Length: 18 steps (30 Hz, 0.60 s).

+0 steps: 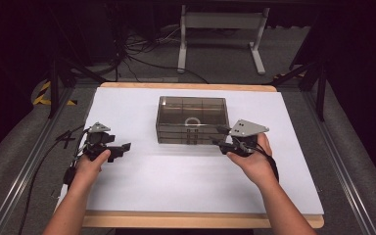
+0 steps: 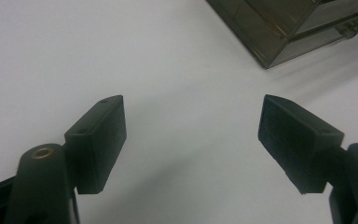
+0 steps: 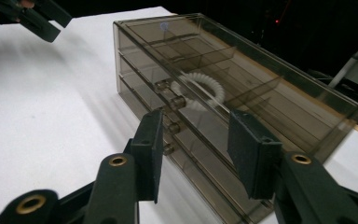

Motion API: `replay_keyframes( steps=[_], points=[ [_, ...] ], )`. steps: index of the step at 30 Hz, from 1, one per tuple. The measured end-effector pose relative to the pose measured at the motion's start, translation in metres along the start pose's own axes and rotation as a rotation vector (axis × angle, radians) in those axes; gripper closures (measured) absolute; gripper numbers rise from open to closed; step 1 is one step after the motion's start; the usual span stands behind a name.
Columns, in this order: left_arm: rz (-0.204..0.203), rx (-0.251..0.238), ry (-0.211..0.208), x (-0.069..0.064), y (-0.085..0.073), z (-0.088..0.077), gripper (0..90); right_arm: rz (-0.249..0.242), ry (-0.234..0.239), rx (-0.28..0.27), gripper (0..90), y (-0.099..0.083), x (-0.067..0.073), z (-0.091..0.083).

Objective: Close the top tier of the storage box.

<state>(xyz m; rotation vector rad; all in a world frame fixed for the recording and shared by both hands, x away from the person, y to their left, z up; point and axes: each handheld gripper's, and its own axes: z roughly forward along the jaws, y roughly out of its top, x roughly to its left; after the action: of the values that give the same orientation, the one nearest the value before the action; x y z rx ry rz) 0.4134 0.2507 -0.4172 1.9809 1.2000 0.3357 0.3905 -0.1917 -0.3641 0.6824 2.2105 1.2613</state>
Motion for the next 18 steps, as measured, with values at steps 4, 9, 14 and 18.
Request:
replay_keyframes(
  steps=[4,9,14,18],
  points=[
    [-0.010,-0.006,0.000,0.003,-0.001,-0.001,24.1,0.023,-0.019,-0.016,54.0,-0.005,-0.008,-0.012],
    [-0.022,-0.010,0.005,0.006,-0.002,-0.002,24.2,0.055,-0.045,-0.032,50.0,-0.012,-0.020,-0.028],
    [-0.024,-0.010,0.005,0.006,-0.002,-0.002,24.2,0.078,-0.067,-0.035,47.9,-0.020,-0.027,-0.037],
    [-0.025,-0.010,0.005,0.007,-0.002,-0.002,24.2,0.096,-0.087,-0.024,44.3,-0.028,-0.034,-0.043]
  ],
)
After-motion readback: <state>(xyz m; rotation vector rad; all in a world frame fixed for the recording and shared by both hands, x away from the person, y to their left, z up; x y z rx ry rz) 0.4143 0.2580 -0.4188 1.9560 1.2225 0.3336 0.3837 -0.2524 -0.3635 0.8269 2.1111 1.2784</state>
